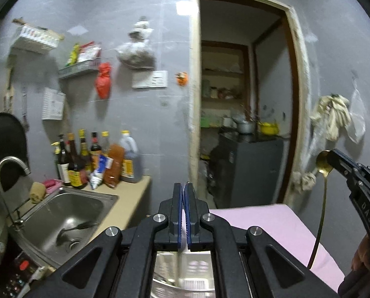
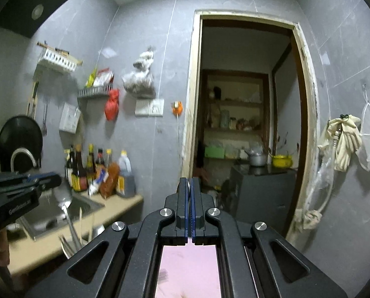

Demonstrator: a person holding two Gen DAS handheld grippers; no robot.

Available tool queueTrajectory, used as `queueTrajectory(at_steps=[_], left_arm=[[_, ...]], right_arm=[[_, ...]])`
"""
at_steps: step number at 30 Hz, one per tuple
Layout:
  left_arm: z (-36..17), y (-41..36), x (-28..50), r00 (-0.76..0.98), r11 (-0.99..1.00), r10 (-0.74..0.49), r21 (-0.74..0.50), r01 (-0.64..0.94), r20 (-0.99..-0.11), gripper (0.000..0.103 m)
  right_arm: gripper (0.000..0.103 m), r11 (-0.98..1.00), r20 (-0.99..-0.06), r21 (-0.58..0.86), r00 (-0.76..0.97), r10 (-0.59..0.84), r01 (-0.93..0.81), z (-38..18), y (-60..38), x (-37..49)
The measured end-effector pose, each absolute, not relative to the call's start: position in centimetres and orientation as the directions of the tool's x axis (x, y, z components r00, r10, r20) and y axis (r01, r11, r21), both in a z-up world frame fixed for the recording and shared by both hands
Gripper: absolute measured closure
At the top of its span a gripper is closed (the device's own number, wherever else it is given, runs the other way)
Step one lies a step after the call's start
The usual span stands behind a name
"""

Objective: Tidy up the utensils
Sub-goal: 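Lift both spoons and carry them over the white caddy, then lower both spoons into the white caddy and open both tools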

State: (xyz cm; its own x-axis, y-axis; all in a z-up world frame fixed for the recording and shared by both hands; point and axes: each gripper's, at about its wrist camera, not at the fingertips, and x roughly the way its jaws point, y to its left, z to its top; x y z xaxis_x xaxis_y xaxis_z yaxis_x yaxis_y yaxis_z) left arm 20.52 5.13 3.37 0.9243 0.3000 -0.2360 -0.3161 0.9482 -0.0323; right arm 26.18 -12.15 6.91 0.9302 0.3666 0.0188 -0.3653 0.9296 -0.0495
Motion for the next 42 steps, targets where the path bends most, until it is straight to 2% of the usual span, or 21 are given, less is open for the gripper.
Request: queueTrajectory(at_steps=[7,18,24,42], left_arm=[[2.9,10.0,21.0,0.894,0.916,0.381,-0.035,-0.400,-0.235,0.101],[-0.8,10.7,22.4,0.847,0.891,0.452,0.087,-0.446,-0.281,0.100],[-2.5,10.9,23.0,0.828,0.883,0.465,0.101,-0.458,-0.312,0.100],[-4.4,10.3,23.3,0.853,0.918,0.393,0.087,-0.388,-0.342,0.100]], right_arm=[[0.101,0.932,0.039,-0.004,0.931,0.363,-0.363,5.8,-9.0,27.2],[0.101,0.946,-0.035,-0.009,0.946,0.324,-0.324,1.1,-7.0,29.0],[0.101,0.944,-0.076,-0.046,0.944,0.322,-0.326,-1.0,-5.8,29.5],[0.101,0.949,-0.108,-0.076,0.949,0.297,-0.306,-3.1,-4.8,29.2]])
